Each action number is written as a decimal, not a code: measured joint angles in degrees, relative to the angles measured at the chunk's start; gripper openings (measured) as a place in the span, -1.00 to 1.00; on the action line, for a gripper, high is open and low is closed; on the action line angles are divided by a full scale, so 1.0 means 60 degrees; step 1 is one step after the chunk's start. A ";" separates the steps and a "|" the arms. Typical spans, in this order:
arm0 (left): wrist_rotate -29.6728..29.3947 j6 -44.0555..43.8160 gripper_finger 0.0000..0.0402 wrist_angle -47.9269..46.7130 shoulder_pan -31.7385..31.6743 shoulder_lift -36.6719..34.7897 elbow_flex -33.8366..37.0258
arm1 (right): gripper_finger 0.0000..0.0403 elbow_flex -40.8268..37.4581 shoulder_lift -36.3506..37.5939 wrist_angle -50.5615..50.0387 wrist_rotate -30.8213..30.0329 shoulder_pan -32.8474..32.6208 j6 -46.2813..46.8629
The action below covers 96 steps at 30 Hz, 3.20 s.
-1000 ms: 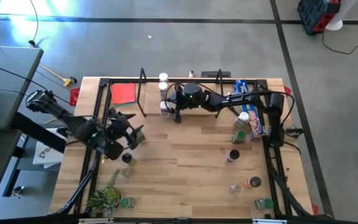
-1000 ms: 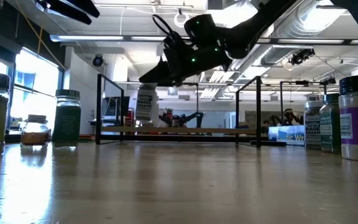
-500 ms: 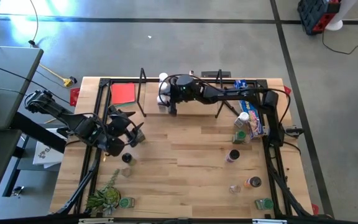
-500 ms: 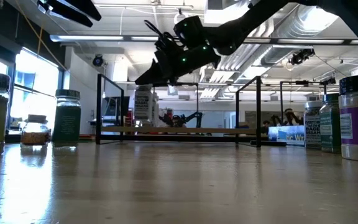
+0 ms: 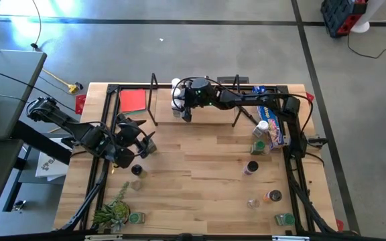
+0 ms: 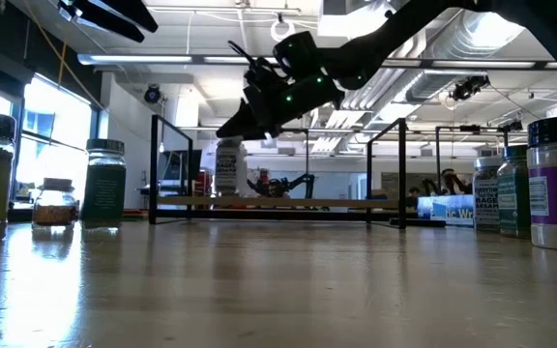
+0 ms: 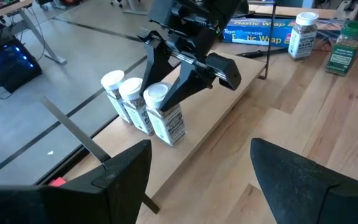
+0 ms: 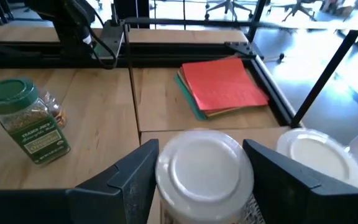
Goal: Shelf spices
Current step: Put the bottom white seasoning bottle on the shelf aligned with the other white seasoning bottle
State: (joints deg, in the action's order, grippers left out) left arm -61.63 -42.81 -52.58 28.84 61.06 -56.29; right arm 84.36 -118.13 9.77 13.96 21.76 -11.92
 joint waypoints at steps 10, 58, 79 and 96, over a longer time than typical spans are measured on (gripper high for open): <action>0.0014 -0.0004 0.34 0.0001 0.0000 0.0000 -0.0004 | 0.14 0.0000 0.0000 0.0317 0.0000 0.0000 -0.0571; -0.0120 0.0401 0.34 -0.0049 0.0000 -0.0004 -0.0011 | -1.00 -0.0018 -0.0466 -0.2070 -0.1745 -0.0874 0.0664; -0.0120 0.0390 0.34 -0.0051 0.0000 -0.0004 -0.0011 | -1.00 -0.0018 -0.0465 -0.2265 -0.2584 -0.0874 0.0696; -0.0120 0.0390 0.34 -0.0047 0.0000 -0.0004 -0.0011 | -1.00 -0.0018 -0.0370 -0.2434 -0.2898 -0.0871 0.0691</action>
State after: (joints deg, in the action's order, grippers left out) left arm -62.35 -40.47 -52.86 28.84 61.04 -56.36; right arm 84.25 -120.35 -4.83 -3.44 16.53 -7.78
